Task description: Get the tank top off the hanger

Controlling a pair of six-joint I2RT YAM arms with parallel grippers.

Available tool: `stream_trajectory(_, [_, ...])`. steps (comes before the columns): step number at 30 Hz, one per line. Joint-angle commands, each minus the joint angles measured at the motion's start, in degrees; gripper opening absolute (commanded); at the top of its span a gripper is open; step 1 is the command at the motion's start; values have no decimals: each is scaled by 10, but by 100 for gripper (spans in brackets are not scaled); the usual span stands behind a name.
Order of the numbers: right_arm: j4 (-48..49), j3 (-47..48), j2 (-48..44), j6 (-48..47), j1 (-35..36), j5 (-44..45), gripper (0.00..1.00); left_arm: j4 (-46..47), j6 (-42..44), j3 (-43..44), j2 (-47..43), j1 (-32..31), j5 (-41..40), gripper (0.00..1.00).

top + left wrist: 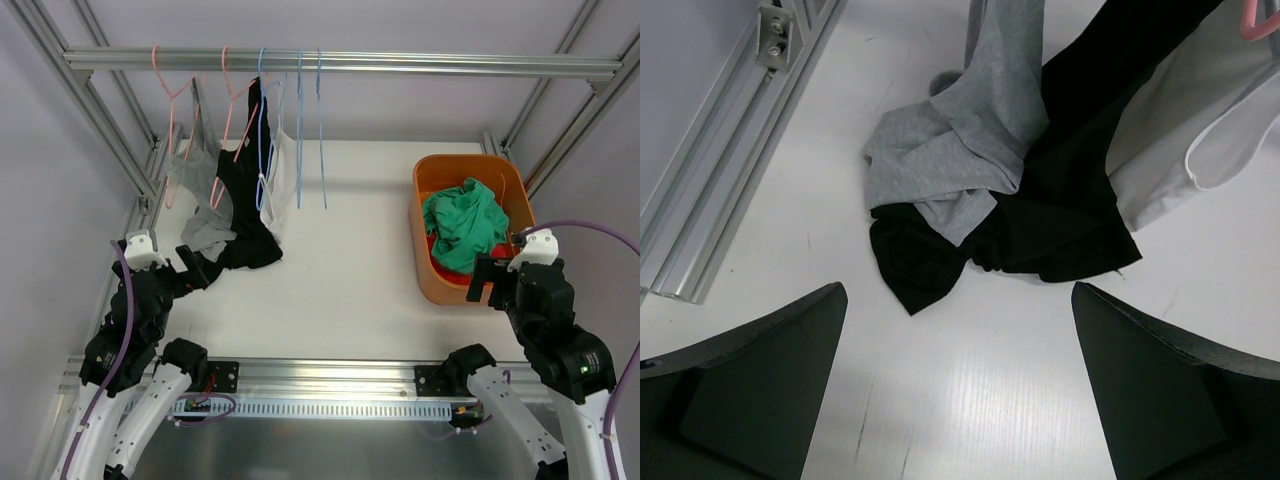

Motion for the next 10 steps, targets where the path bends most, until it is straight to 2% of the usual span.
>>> stream_trajectory(1, [-12,-14,-18,-11,3,33,100,5,10,-1,13,5,15,99])
stream_trajectory(10, [-6,-10,-2,2,3,32,100,7,13,-3,6,5,28,99])
